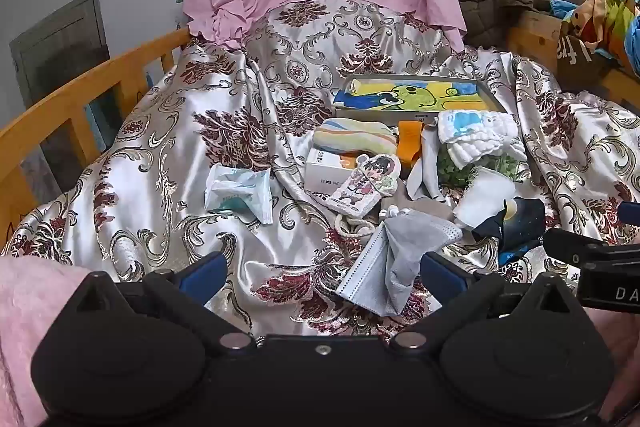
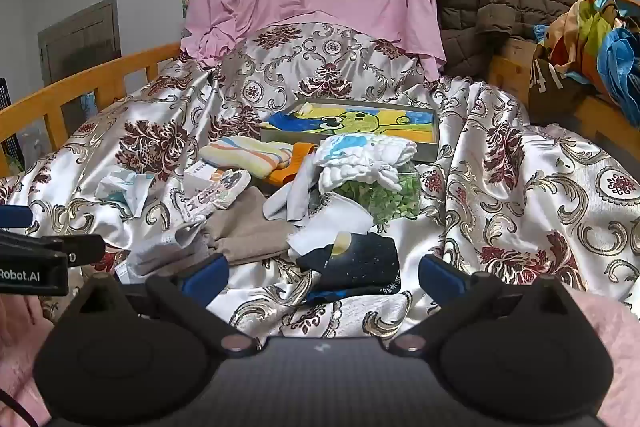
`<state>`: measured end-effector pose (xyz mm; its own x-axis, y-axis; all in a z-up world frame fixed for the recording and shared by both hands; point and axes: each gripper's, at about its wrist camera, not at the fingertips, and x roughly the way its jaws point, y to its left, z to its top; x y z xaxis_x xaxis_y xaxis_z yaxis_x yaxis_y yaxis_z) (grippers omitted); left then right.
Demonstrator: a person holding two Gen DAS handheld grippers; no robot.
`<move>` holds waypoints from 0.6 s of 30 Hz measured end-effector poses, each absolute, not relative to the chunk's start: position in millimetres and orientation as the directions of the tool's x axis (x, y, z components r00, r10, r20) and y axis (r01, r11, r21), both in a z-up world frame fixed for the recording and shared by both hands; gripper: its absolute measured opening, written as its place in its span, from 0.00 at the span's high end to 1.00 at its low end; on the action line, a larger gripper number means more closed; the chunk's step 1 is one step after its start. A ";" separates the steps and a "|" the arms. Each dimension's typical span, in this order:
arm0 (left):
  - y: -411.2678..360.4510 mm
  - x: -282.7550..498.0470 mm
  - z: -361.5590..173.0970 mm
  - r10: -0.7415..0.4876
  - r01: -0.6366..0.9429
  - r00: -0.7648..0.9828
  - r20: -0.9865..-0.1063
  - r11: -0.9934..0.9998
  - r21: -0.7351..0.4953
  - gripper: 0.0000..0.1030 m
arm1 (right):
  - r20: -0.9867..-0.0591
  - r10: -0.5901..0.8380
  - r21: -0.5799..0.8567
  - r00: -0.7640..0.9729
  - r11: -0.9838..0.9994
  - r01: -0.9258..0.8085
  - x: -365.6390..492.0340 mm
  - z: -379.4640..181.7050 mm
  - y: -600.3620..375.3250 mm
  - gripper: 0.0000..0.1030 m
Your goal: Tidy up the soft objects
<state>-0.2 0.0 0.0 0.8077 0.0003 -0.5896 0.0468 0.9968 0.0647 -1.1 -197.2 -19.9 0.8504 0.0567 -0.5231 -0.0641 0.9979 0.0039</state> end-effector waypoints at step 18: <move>-0.1 0.0 -0.1 0.002 0.047 0.804 -0.594 0.997 0.068 0.01 | -0.525 0.052 -0.001 0.850 0.998 -0.062 -1.4 -20.4 -197.0 0.00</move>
<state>0.0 -0.1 -0.1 0.8044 0.0021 -0.5940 0.0473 0.9966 0.0677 -1.4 -197.0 -20.4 0.8496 0.0524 -0.5248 -0.0624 0.9981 -0.0014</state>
